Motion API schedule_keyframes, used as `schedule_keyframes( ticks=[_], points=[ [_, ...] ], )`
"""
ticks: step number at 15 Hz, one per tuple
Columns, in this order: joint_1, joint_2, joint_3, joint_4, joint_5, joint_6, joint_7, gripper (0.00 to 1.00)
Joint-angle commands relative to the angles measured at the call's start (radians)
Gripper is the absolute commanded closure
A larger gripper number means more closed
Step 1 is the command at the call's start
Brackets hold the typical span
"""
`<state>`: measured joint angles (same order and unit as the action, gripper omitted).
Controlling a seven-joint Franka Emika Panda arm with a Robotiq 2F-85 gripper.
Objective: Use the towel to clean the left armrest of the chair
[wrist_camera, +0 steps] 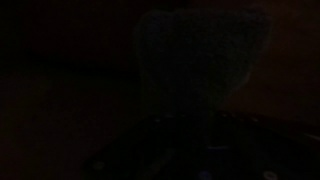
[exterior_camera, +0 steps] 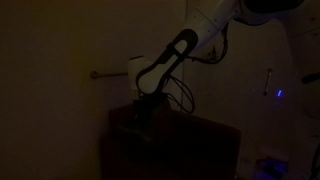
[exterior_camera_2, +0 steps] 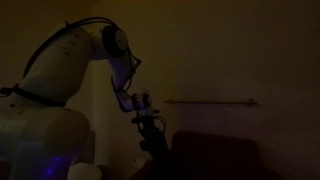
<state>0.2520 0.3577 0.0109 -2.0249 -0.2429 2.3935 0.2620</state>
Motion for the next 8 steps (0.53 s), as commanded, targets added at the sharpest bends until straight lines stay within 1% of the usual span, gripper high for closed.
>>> schedule_keyframes(
  ticks=[1, 2, 4, 8],
  points=[
    [0.011, 0.098, -0.027, 0.110, -0.095, 0.142, 0.072, 0.94],
    [0.013, 0.141, -0.025, 0.138, -0.088, 0.181, 0.075, 0.93],
    [0.026, 0.234, -0.026, 0.198, -0.069, 0.222, 0.063, 0.94],
    [0.043, 0.421, 0.000, 0.311, -0.002, 0.235, 0.014, 0.93]
  ],
)
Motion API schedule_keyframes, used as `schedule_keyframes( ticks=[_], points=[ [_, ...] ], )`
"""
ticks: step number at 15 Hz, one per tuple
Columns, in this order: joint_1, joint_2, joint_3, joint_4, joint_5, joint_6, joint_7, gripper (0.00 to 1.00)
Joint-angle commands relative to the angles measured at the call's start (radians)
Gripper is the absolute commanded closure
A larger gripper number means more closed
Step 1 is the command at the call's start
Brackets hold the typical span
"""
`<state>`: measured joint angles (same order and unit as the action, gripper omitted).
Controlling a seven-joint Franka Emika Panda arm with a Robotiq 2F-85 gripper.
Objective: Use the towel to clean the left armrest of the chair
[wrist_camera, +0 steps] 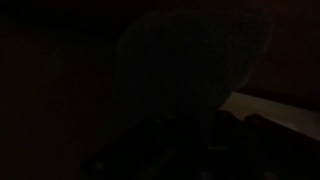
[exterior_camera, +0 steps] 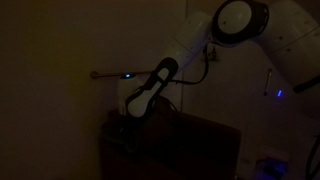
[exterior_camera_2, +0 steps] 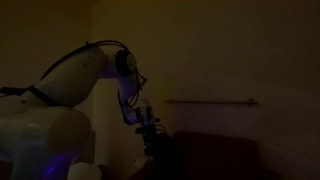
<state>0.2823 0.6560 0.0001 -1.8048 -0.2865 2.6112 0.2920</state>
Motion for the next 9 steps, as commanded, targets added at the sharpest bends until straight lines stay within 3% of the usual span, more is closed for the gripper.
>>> schedule_keyframes(
  ticks=[1, 4, 9],
  points=[
    [0.014, 0.162, 0.020, 0.117, 0.057, 0.012, -0.027, 0.93],
    [0.021, 0.238, 0.040, 0.161, 0.095, -0.014, -0.045, 0.93],
    [0.024, 0.149, 0.032, 0.048, 0.100, -0.038, -0.027, 0.94]
  ],
)
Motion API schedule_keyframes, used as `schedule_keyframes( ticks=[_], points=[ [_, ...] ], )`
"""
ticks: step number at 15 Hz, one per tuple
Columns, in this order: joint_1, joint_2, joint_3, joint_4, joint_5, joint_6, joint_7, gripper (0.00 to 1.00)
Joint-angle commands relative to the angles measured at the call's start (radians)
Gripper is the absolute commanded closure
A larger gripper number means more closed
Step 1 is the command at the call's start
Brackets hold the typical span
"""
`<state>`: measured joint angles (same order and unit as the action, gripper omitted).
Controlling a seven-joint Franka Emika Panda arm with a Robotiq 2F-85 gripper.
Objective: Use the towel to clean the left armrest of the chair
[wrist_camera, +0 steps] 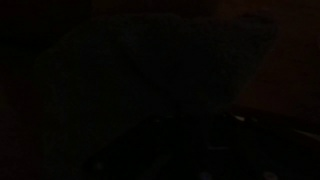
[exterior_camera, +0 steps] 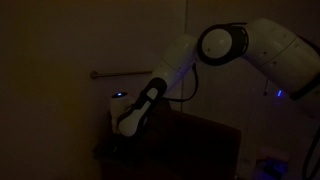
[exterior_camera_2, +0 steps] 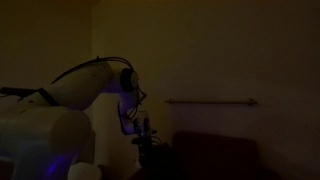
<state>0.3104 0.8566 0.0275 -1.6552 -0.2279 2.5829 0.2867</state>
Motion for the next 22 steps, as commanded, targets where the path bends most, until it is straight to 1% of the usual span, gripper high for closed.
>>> schedule_keyframes(
  ticks=[1, 4, 8, 11, 13, 15, 16, 17, 19, 20, 22],
  points=[
    [-0.013, -0.081, 0.013, -0.145, 0.056, -0.013, -0.022, 0.94],
    [-0.027, -0.181, 0.035, -0.286, 0.128, -0.032, 0.000, 0.94],
    [-0.011, -0.341, 0.031, -0.477, 0.191, -0.079, 0.047, 0.94],
    [-0.022, -0.436, 0.069, -0.621, 0.265, -0.104, 0.073, 0.94],
    [-0.033, -0.476, 0.103, -0.688, 0.338, -0.118, 0.066, 0.94],
    [-0.040, -0.497, 0.128, -0.718, 0.393, -0.122, 0.044, 0.94],
    [-0.041, -0.501, 0.128, -0.716, 0.397, -0.124, 0.034, 0.94],
    [-0.037, -0.504, 0.122, -0.711, 0.383, -0.111, 0.029, 0.94],
    [-0.014, -0.510, 0.074, -0.656, 0.278, -0.130, 0.050, 0.94],
    [0.002, -0.513, 0.038, -0.622, 0.201, -0.144, 0.074, 0.94],
    [0.006, -0.503, -0.013, -0.532, 0.067, -0.147, 0.079, 0.94]
  ],
)
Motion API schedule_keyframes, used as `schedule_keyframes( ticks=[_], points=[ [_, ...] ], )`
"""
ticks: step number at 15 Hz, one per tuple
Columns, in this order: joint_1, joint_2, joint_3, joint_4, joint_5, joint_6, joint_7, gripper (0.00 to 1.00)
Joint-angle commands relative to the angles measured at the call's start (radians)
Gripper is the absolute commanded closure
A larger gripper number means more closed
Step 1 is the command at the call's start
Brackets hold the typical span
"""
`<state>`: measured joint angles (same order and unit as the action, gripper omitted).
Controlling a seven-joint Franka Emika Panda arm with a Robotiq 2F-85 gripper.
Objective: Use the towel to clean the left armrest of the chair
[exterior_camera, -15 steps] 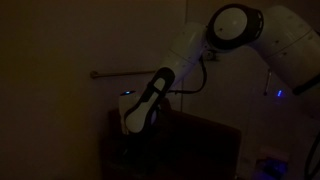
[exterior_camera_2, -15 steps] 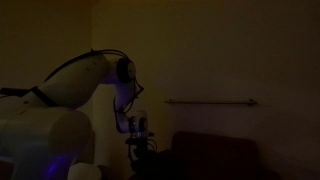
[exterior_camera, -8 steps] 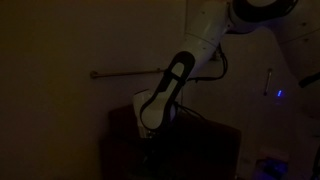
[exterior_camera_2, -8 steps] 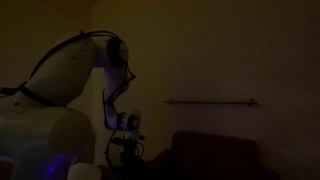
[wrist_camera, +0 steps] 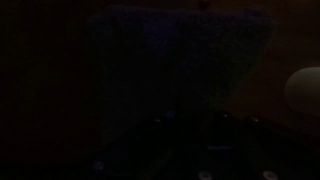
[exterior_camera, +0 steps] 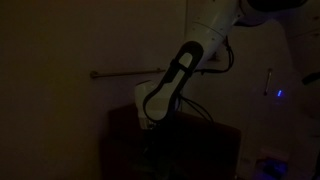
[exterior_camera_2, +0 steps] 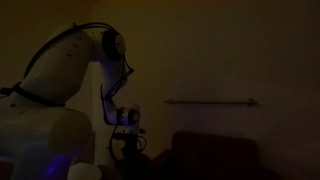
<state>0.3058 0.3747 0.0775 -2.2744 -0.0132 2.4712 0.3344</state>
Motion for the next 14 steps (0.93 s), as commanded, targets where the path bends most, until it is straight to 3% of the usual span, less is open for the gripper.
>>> schedule_keyframes(
  ticks=[1, 3, 8, 11, 14],
  points=[
    [0.003, -0.008, -0.076, 0.138, -0.189, -0.026, 0.019, 0.94],
    [-0.024, 0.032, -0.080, 0.243, -0.210, 0.018, -0.015, 0.94],
    [-0.068, 0.170, -0.019, 0.426, -0.121, 0.165, -0.106, 0.94],
    [-0.087, 0.278, 0.044, 0.496, -0.056, 0.230, -0.181, 0.93],
    [-0.117, 0.374, 0.121, 0.555, 0.018, 0.223, -0.272, 0.93]
  ],
)
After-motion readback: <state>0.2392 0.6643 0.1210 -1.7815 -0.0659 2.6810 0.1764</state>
